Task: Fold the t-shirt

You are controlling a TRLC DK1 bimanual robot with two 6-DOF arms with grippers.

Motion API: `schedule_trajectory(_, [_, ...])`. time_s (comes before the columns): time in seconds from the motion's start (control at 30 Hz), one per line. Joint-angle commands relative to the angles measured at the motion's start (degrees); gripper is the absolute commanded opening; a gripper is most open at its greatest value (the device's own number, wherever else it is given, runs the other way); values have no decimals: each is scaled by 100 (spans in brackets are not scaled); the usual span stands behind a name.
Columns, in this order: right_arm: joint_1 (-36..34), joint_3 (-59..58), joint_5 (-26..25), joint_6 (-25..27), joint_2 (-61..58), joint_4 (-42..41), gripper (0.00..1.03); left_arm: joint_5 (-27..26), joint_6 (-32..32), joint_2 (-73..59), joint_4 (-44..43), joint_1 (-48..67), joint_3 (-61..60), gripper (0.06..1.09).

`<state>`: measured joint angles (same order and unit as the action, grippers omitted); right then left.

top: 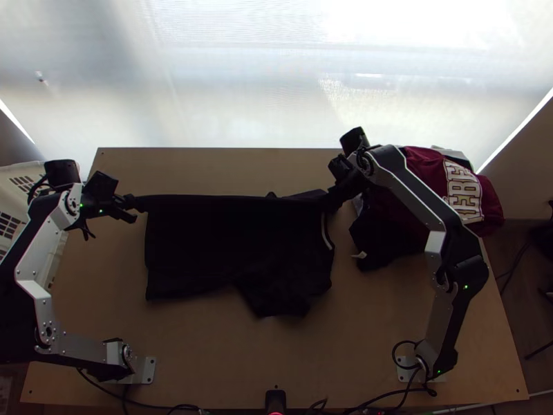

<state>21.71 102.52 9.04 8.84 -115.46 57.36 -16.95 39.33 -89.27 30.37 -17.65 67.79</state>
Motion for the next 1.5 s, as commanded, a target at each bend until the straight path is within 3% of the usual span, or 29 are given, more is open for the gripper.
schedule_trajectory(0.0, [131,-487,107,91,85,152,3,-36,321,138,294,7,-468,9])
schedule_trajectory(0.23, [377,-795,116,100,-29,-15,6,-28,409,261,22,315,-1180,9])
schedule_trajectory(0.33, [395,-821,116,65,-144,-15,34,-19,409,182,-5,376,-1163,10])
schedule_trajectory(0.4, [404,-839,116,12,-196,-15,44,-10,426,77,-5,376,-1128,14])
schedule_trajectory(0.5, [412,-848,116,4,-214,20,59,-10,382,-29,57,306,-1031,46])
schedule_trajectory(0.53, [412,-830,107,4,-196,56,68,-10,382,-11,162,288,-961,67])
schedule_trajectory(0.57, [412,-830,107,4,-170,126,80,-10,382,24,276,271,-890,99])
schedule_trajectory(0.6, [421,-821,107,12,-135,187,90,-19,373,86,347,227,-829,104])
schedule_trajectory(0.67, [412,-804,107,12,-12,293,98,-28,330,270,338,139,-776,104])
schedule_trajectory(0.93, [316,-848,98,30,894,469,98,-177,268,833,487,-406,-187,104])
schedule_trajectory(1.1, [483,-1314,98,197,1605,645,98,-177,1138,2116,470,-344,-820,104])
schedule_trajectory(1.23, [1037,-2157,45,513,2159,688,98,-239,2026,3364,1507,359,-1479,104])
schedule_trajectory(1.47, [2126,-3678,-350,698,3064,478,98,-265,2852,5008,1648,1176,-2780,103])
